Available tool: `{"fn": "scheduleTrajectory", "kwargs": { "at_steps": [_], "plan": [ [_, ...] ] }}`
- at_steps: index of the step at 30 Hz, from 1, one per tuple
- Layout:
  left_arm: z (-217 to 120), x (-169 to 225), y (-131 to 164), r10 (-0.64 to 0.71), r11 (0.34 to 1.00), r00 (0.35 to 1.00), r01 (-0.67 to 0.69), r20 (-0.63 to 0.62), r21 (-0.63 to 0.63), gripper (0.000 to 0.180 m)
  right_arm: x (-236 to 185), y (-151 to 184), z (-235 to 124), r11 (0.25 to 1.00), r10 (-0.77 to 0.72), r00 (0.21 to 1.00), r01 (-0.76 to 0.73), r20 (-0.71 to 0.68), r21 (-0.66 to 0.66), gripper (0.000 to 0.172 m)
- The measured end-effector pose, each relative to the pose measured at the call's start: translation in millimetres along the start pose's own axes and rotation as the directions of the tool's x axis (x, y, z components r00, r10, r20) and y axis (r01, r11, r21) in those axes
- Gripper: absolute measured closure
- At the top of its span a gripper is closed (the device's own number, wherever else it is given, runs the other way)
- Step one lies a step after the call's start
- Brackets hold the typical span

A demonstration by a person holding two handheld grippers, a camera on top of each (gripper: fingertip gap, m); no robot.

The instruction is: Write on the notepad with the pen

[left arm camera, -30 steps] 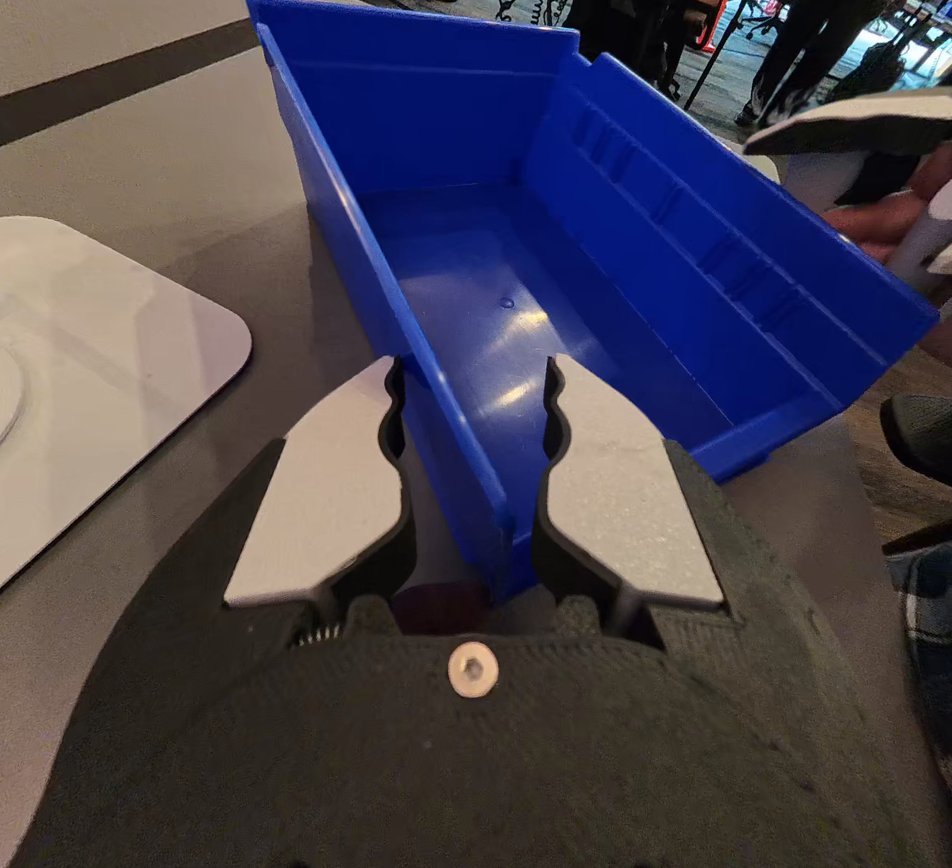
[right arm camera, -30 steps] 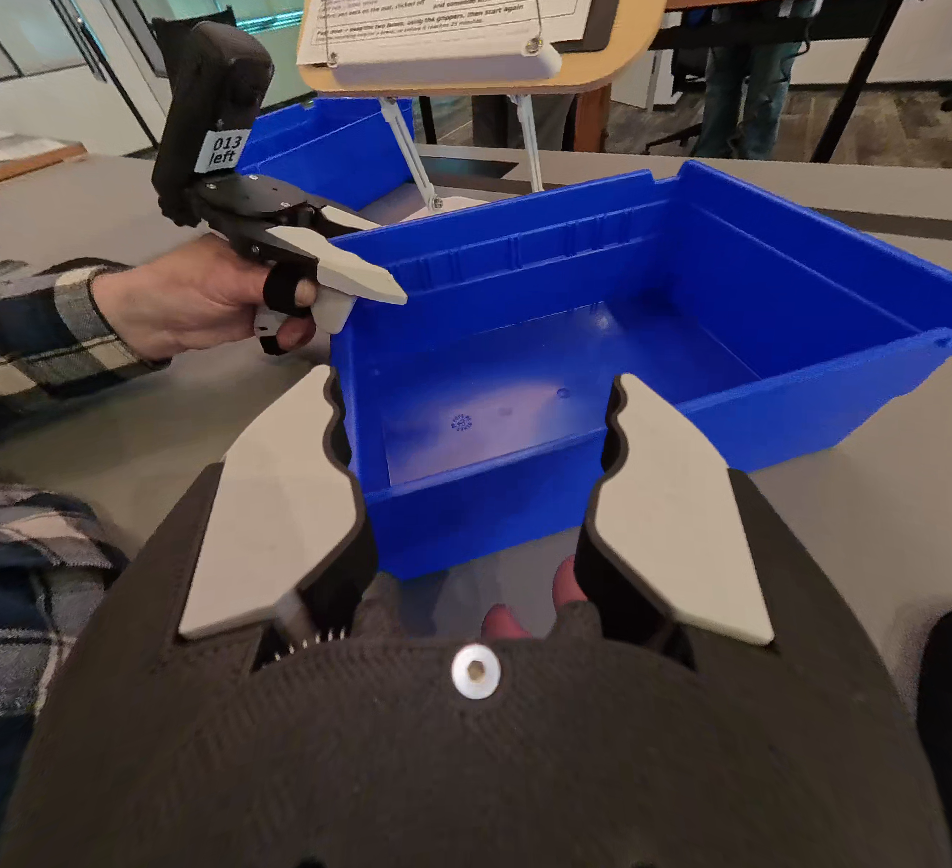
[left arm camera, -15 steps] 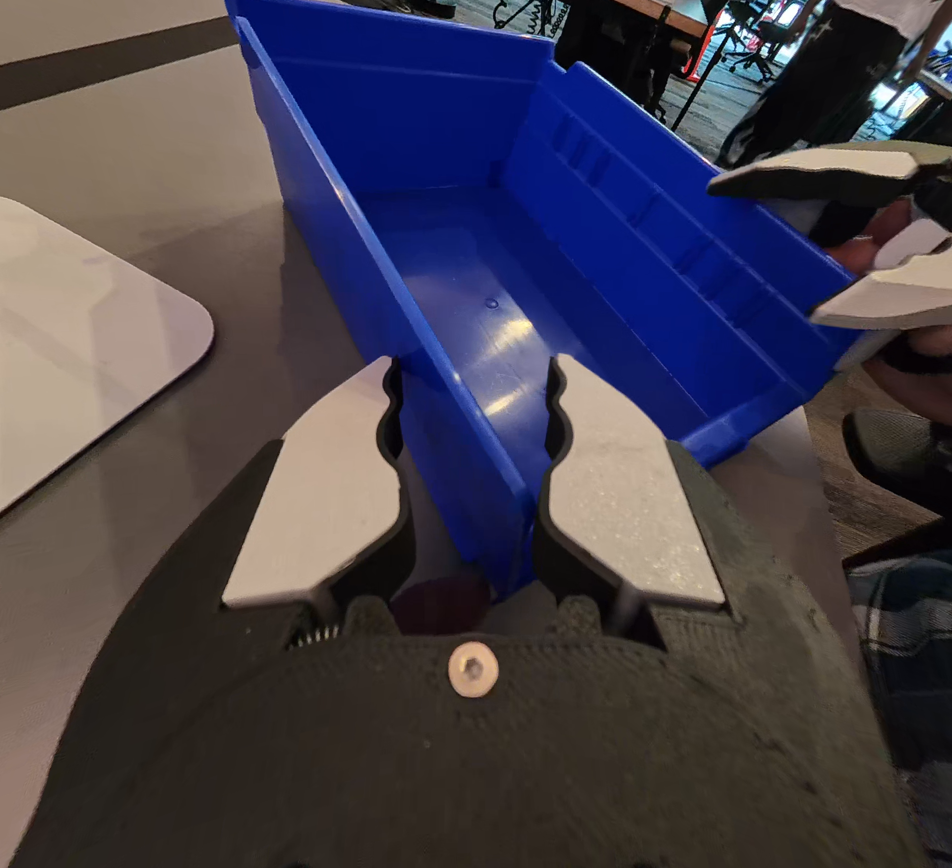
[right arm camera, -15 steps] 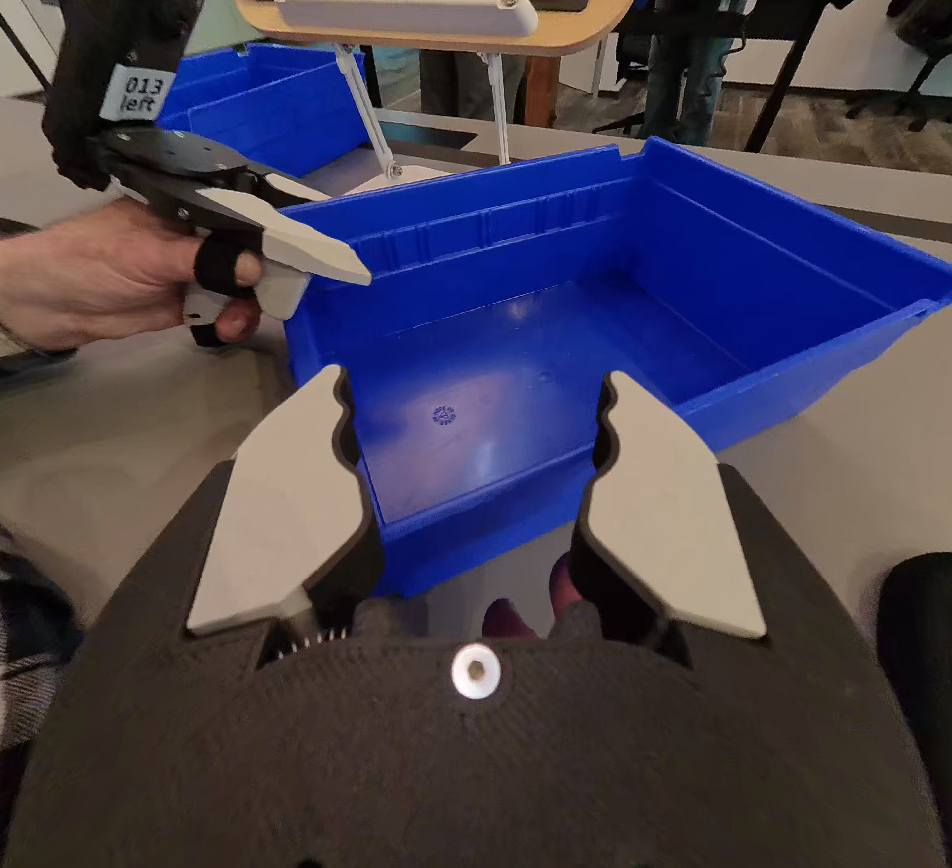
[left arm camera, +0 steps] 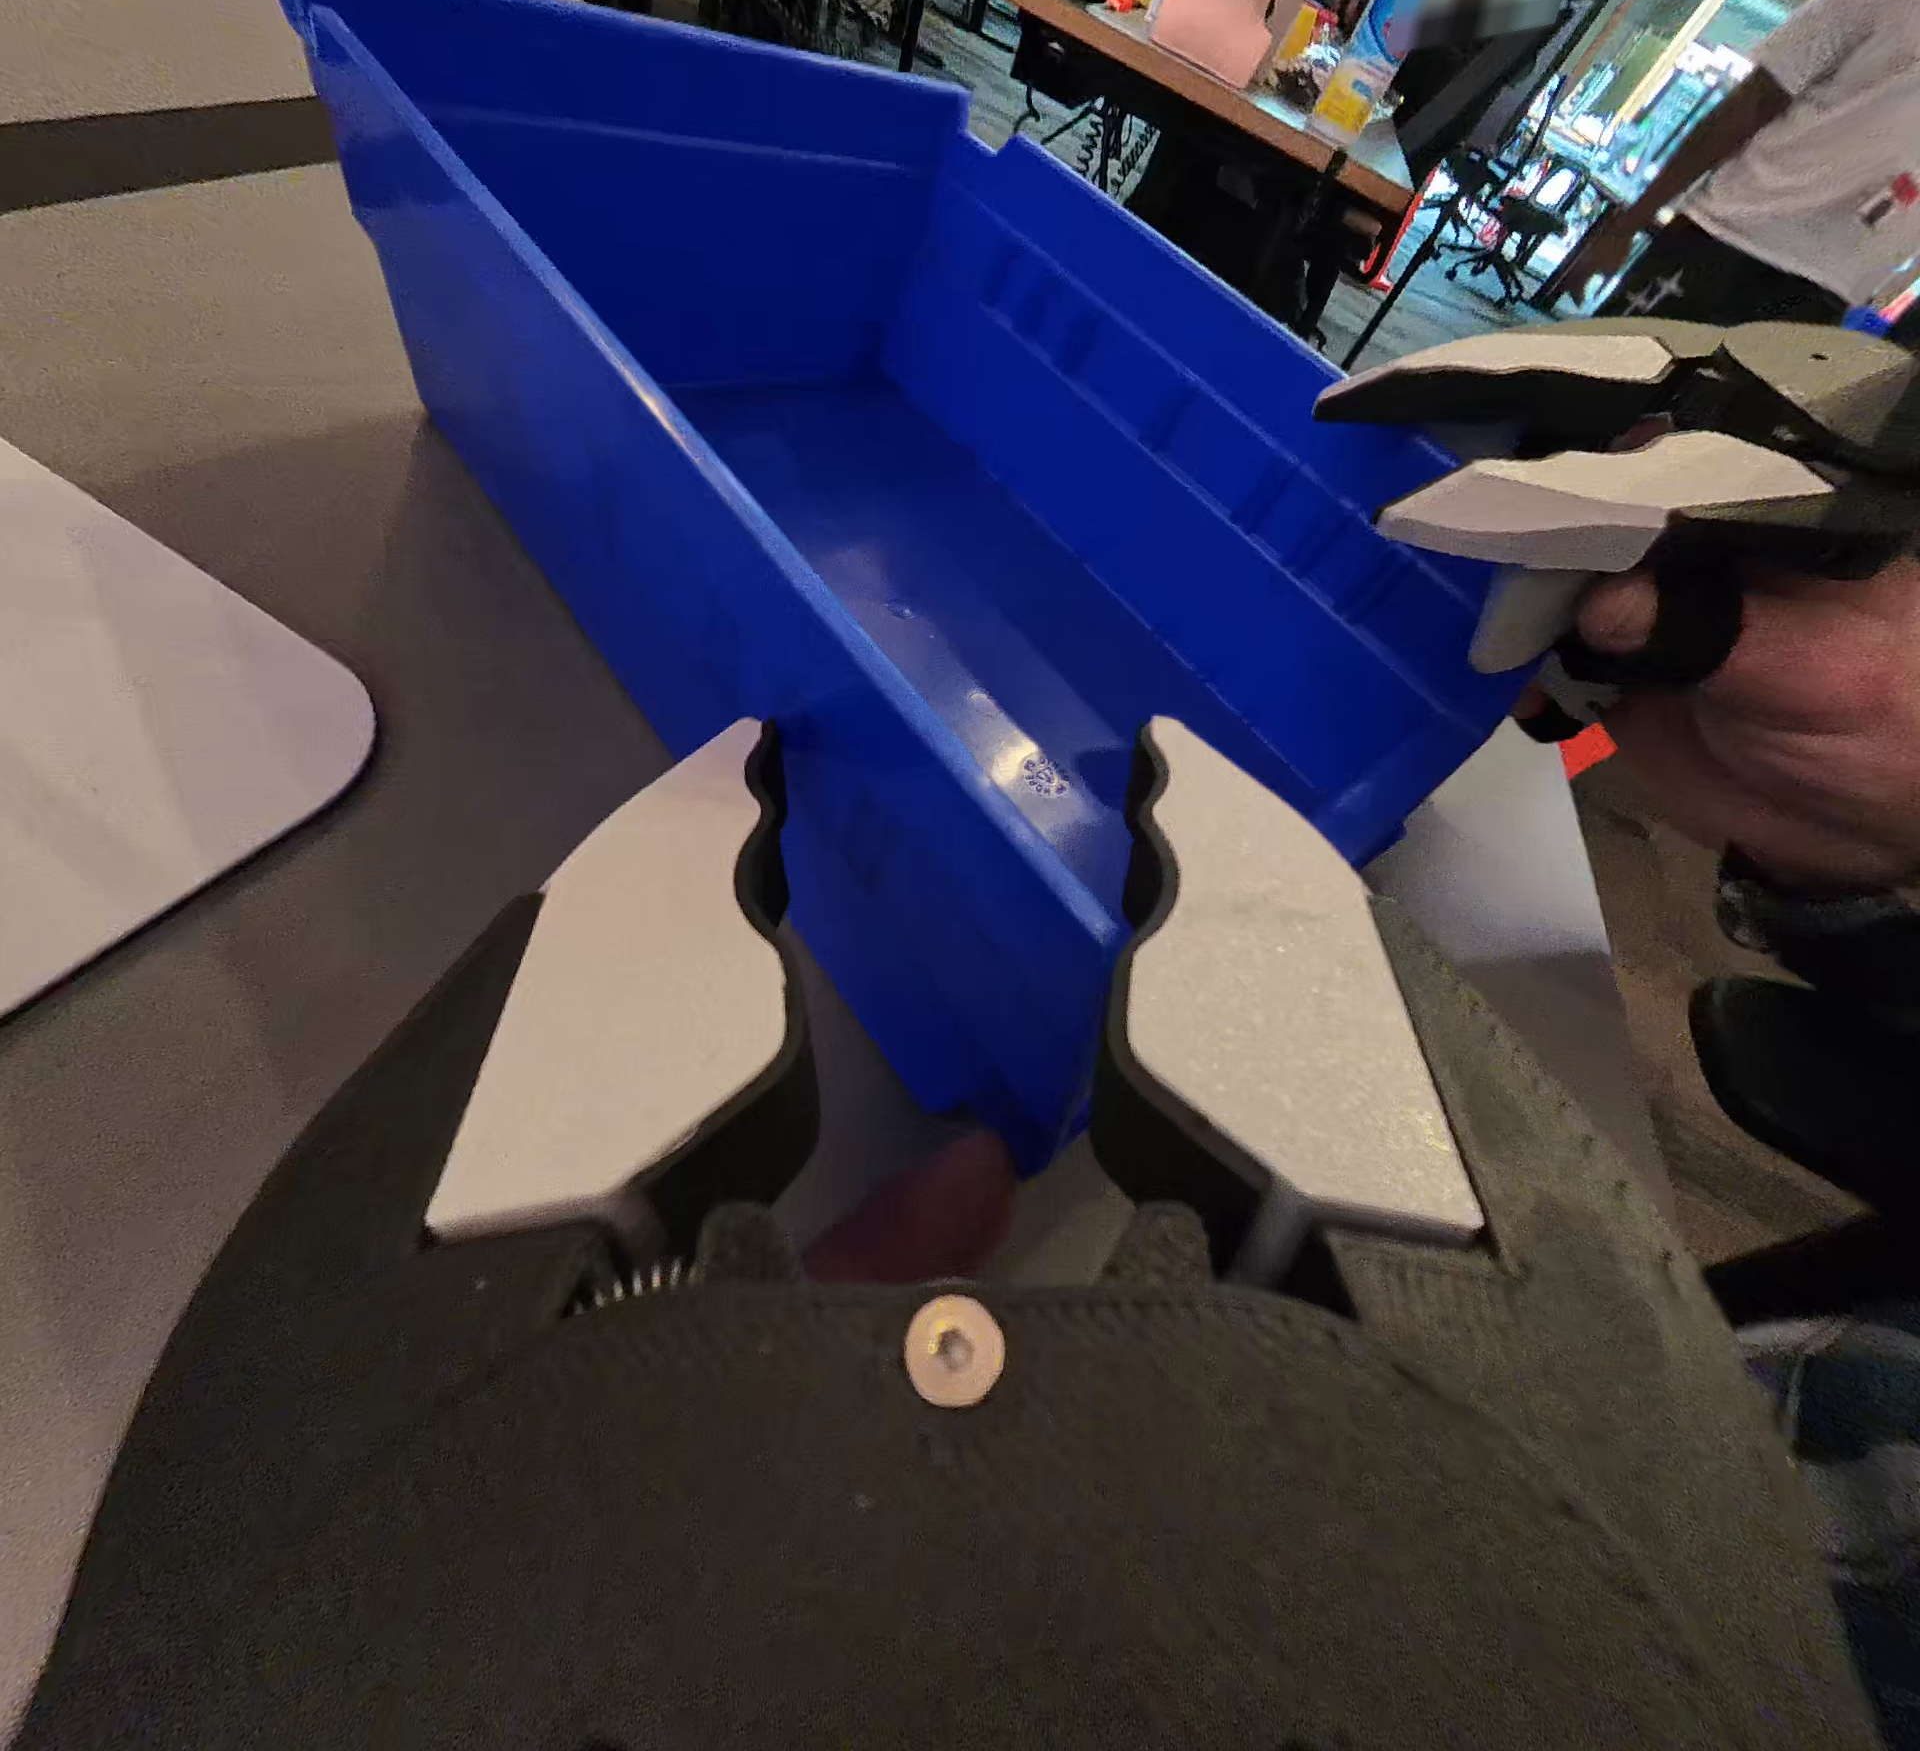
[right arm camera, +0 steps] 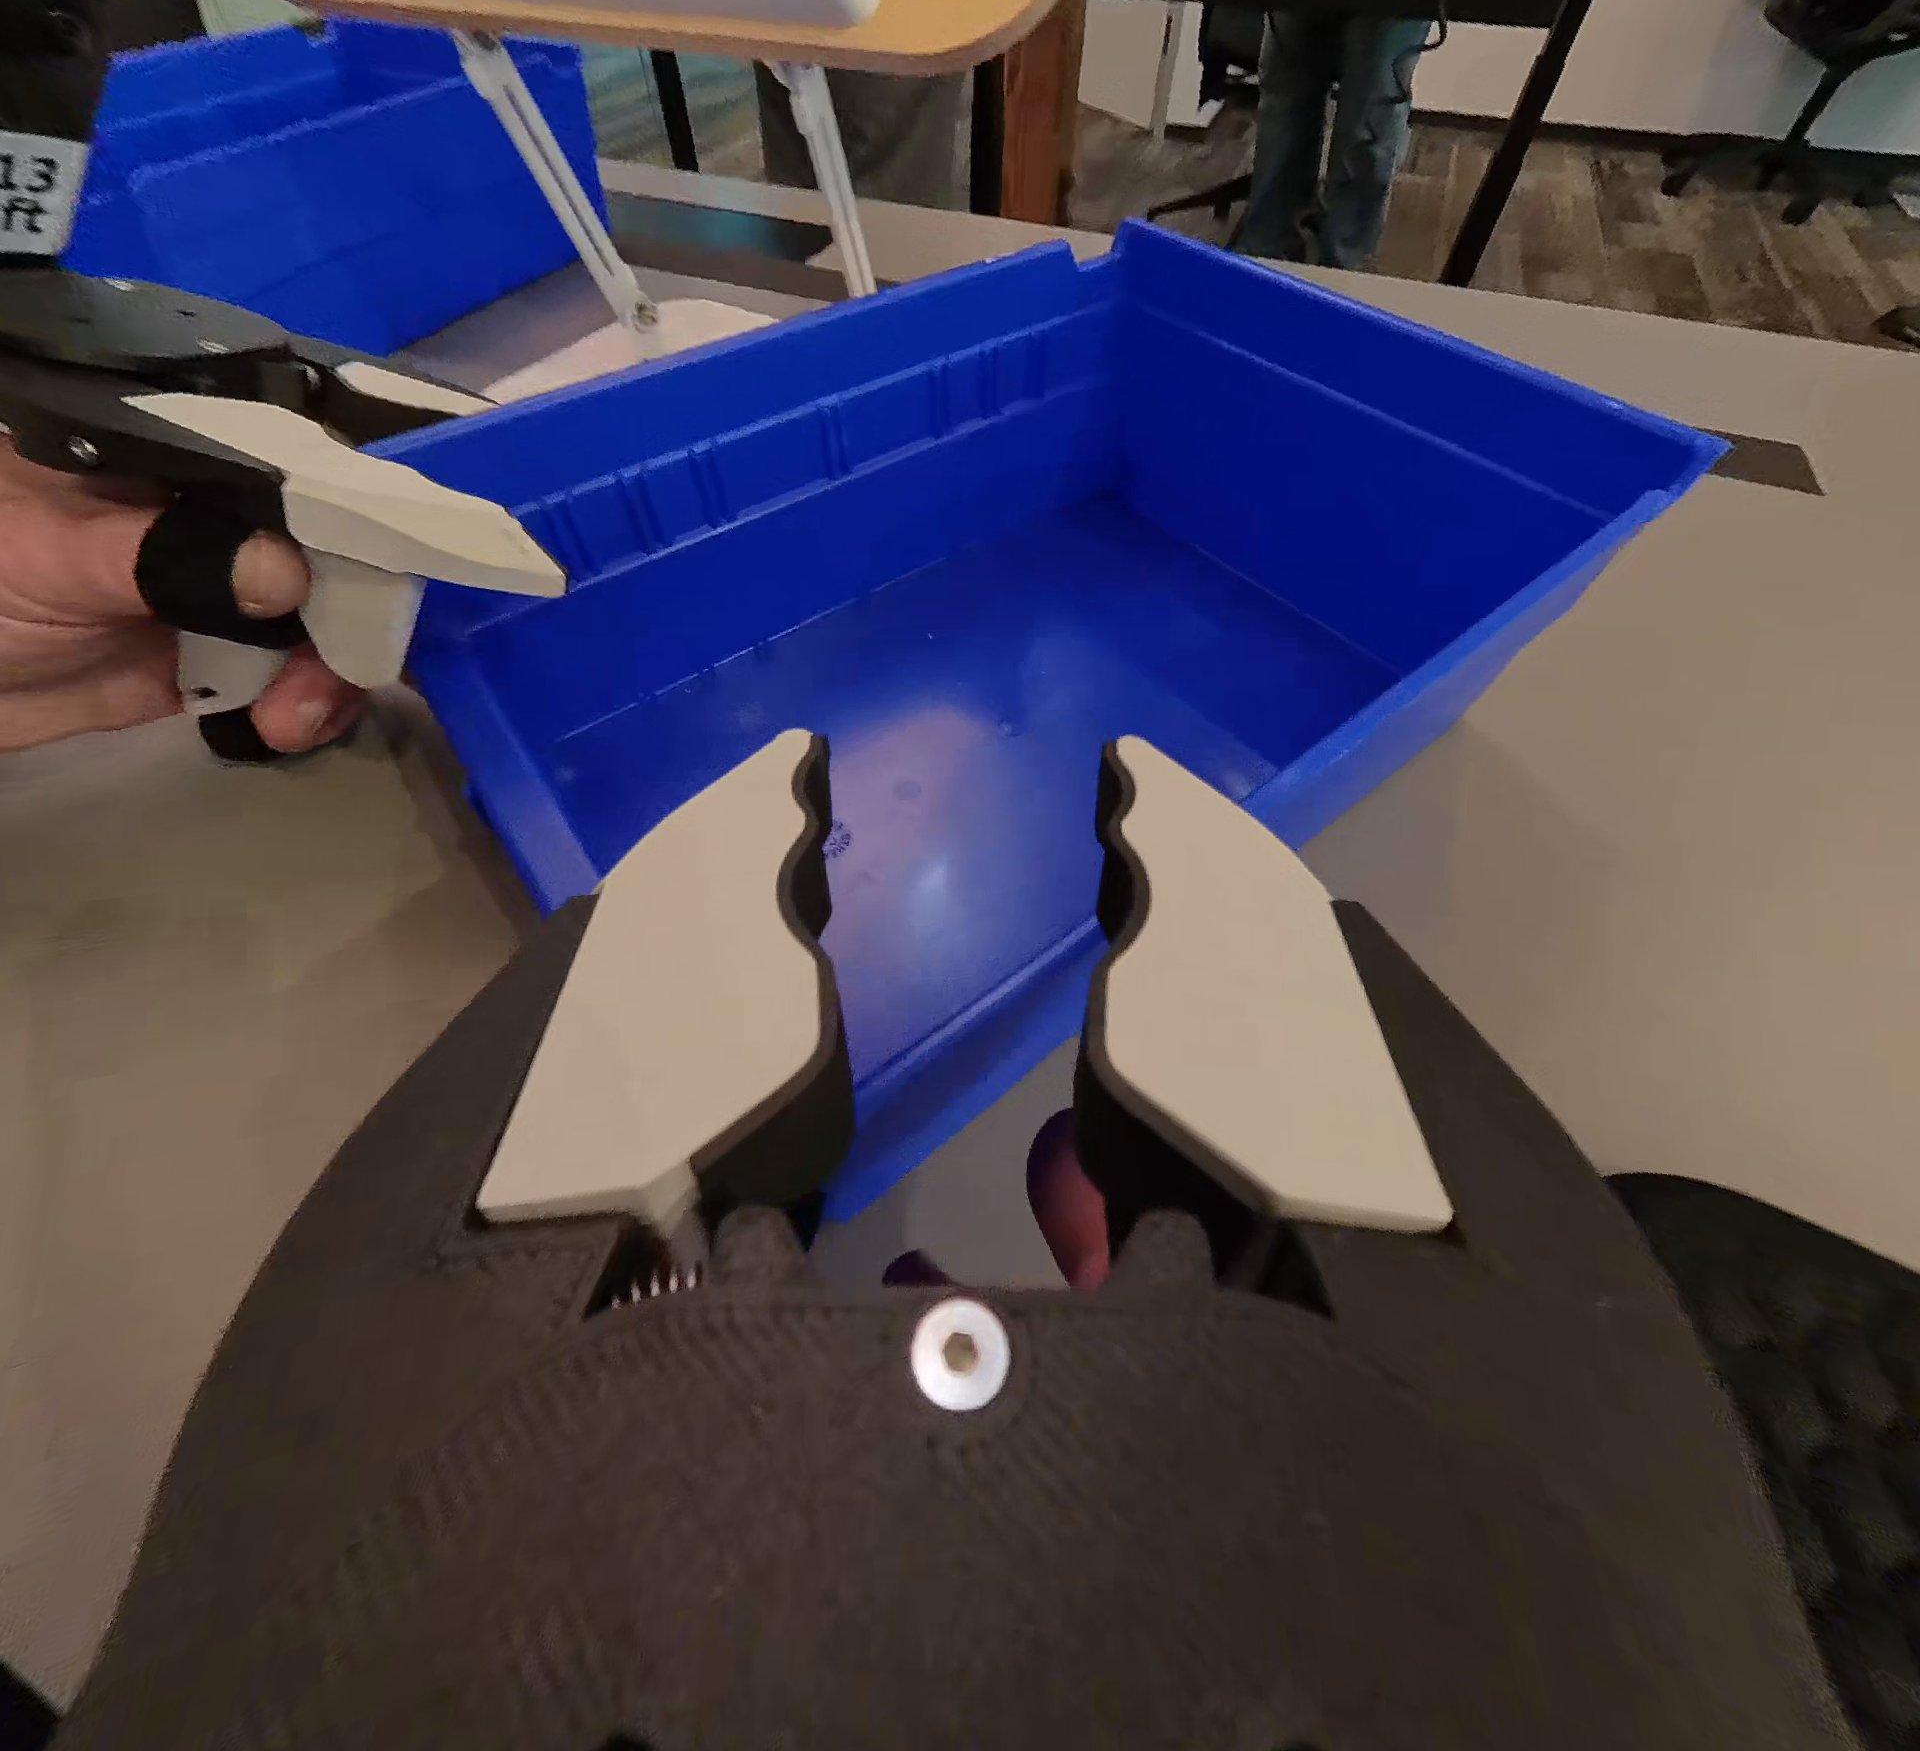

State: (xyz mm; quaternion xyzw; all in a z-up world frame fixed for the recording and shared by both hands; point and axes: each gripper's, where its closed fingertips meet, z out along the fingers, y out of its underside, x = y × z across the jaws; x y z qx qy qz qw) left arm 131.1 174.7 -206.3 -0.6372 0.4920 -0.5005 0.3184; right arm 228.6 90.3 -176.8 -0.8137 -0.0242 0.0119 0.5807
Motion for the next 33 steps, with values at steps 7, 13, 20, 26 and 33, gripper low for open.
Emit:
{"fn": "scheduleTrajectory", "kwargs": {
  "at_steps": [7,13,20,26,33],
  "plan": [
    [24,-12,-13,-0.044,0.998,0.998,0.043,0.036,0.043,0.116,40,-1,19,0.992,-0.042,0.998,0.037,-0.038,-0.118,0.135],
    [43,-22,-24,-0.089,0.993,0.993,0.084,0.071,0.078,0.114,74,-4,40,0.974,-0.097,0.994,0.086,-0.042,-0.207,0.141],
    [70,-28,-37,-0.149,0.982,0.986,0.139,0.077,0.127,0.11,114,-7,57,0.952,-0.149,0.989,0.139,-0.02,-0.273,0.146],
    [93,-31,-49,-0.197,0.968,0.977,0.181,0.078,0.173,0.107,144,-10,70,0.94,-0.186,0.982,0.187,0.032,-0.285,0.147],
    [120,-35,-62,-0.251,0.949,0.966,0.232,0.067,0.213,0.104,179,-15,84,0.938,-0.203,0.974,0.224,0.103,-0.266,0.147]
  ]
}}
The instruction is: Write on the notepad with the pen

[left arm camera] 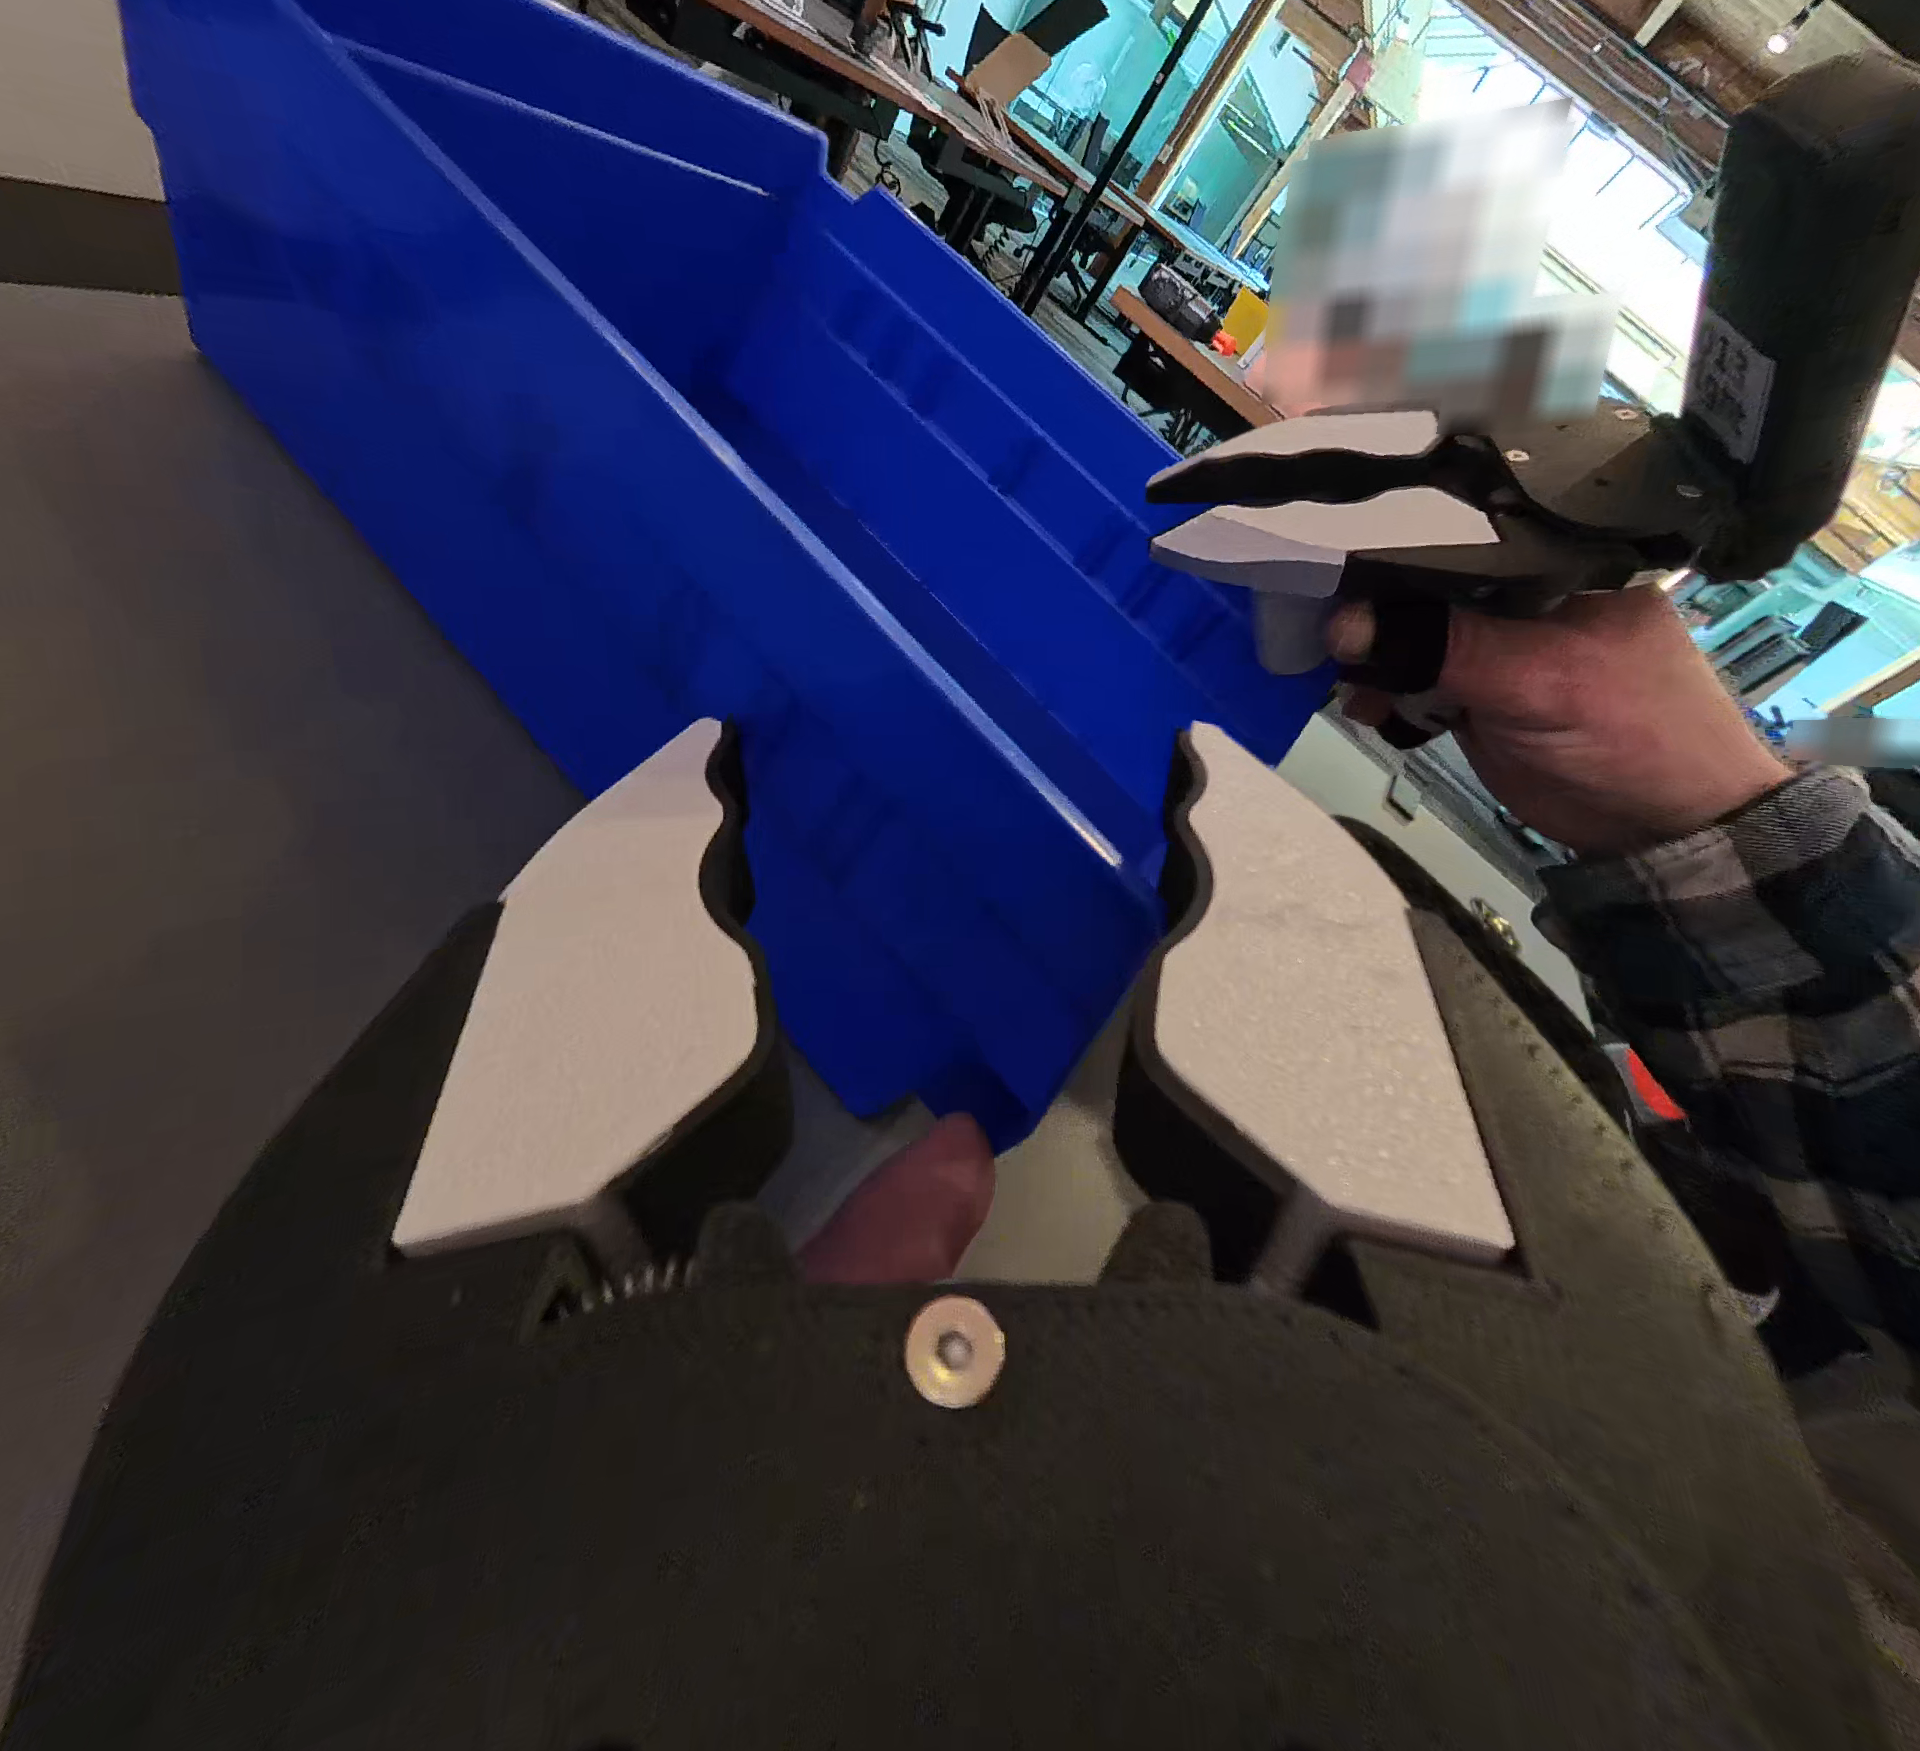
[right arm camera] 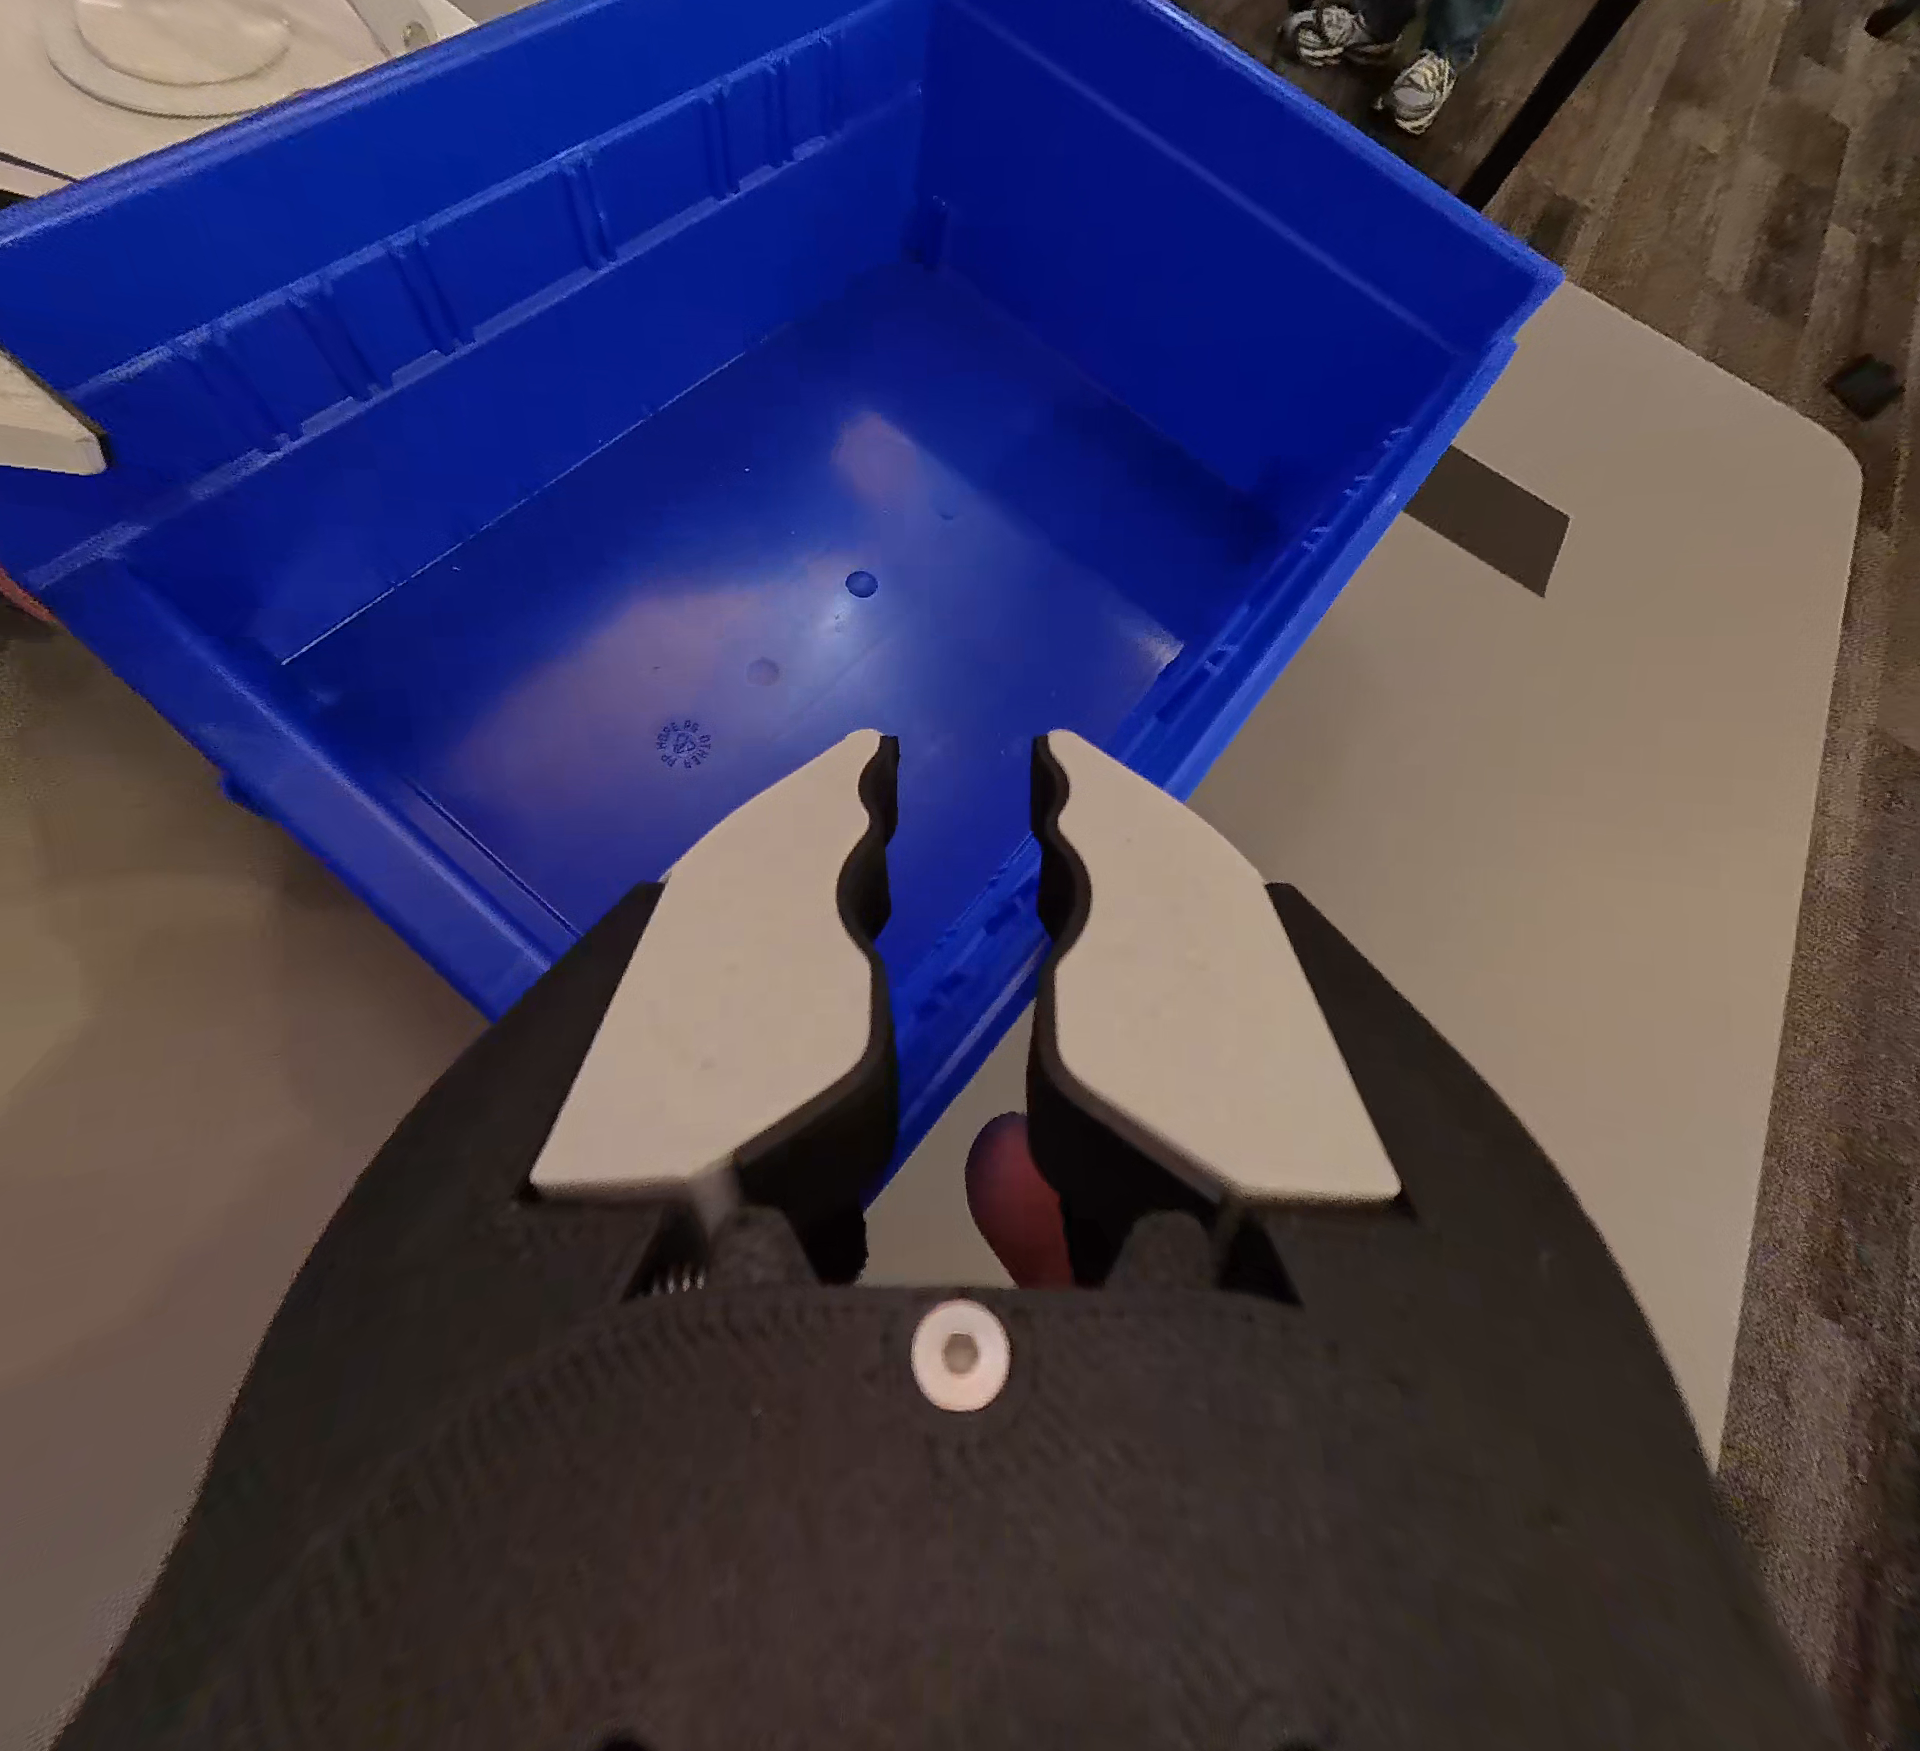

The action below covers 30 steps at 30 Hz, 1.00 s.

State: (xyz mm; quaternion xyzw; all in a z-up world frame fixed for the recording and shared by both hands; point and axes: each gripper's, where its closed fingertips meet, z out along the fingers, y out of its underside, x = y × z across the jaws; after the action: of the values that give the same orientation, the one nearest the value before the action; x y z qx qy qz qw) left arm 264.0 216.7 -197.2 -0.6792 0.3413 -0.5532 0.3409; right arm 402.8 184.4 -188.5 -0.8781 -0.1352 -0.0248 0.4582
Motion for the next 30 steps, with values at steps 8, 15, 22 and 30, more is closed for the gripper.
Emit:
{"fn": "scheduleTrajectory", "kwargs": {
  "at_steps": [8,15,22,30],
  "plan": [
    [30,3,-6,-0.022,0.999,1.0,0.022,0.011,0.029,0.101,34,1,8,0.999,-0.047,0.998,0.047,0.052,0.01,0.146],
    [51,0,-11,-0.029,0.999,0.999,0.028,0.029,0.046,0.1,56,0,16,0.998,-0.062,0.997,0.062,0.053,0.017,0.148],
    [58,-4,-15,-0.025,0.999,0.999,0.024,0.033,0.045,0.101,63,-2,20,0.998,-0.055,0.997,0.054,0.049,0.027,0.148],
    [65,-13,-22,-0.04,0.998,0.999,0.038,0.036,0.048,0.1,69,-5,27,0.998,-0.067,0.997,0.066,0.035,0.018,0.147]
  ]
}}
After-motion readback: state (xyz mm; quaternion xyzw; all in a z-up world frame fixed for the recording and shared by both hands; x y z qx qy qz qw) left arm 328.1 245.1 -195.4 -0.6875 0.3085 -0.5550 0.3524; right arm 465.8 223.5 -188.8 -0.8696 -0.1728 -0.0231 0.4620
